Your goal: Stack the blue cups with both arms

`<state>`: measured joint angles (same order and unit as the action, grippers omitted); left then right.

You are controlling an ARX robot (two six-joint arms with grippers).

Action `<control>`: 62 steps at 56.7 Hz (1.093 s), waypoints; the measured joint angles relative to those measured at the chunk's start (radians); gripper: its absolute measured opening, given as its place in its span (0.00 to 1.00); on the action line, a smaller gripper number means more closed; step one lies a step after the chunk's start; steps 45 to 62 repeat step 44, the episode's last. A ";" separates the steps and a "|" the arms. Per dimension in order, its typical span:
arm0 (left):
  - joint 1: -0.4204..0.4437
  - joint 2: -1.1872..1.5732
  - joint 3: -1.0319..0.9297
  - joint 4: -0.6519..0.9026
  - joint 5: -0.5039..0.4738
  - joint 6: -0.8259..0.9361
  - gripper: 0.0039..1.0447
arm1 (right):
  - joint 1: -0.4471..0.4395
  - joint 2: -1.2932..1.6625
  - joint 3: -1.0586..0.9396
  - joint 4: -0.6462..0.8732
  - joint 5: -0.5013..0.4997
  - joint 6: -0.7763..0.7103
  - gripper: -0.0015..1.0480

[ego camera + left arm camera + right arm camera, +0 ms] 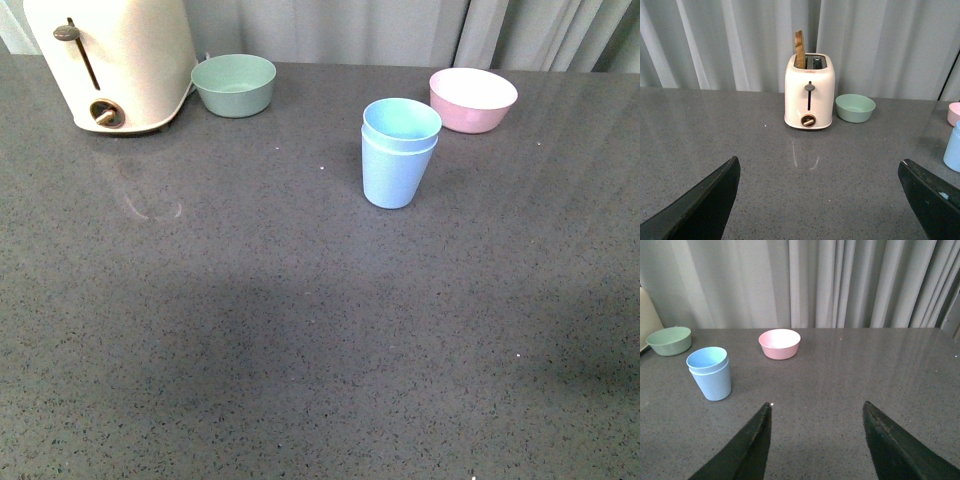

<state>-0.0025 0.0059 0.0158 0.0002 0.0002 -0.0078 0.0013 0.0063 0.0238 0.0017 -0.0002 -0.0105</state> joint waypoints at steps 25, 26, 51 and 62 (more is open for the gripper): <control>0.000 0.000 0.000 0.000 0.000 0.000 0.92 | 0.000 0.000 0.000 0.000 0.000 0.001 0.91; 0.000 0.000 0.000 0.000 0.000 0.000 0.92 | 0.000 0.000 0.000 0.000 0.000 0.001 0.91; 0.000 0.000 0.000 0.000 0.000 0.000 0.92 | 0.000 0.000 0.000 0.000 0.000 0.000 0.91; 0.000 0.000 0.000 0.000 0.000 0.000 0.92 | 0.000 0.000 0.000 0.000 0.000 0.000 0.91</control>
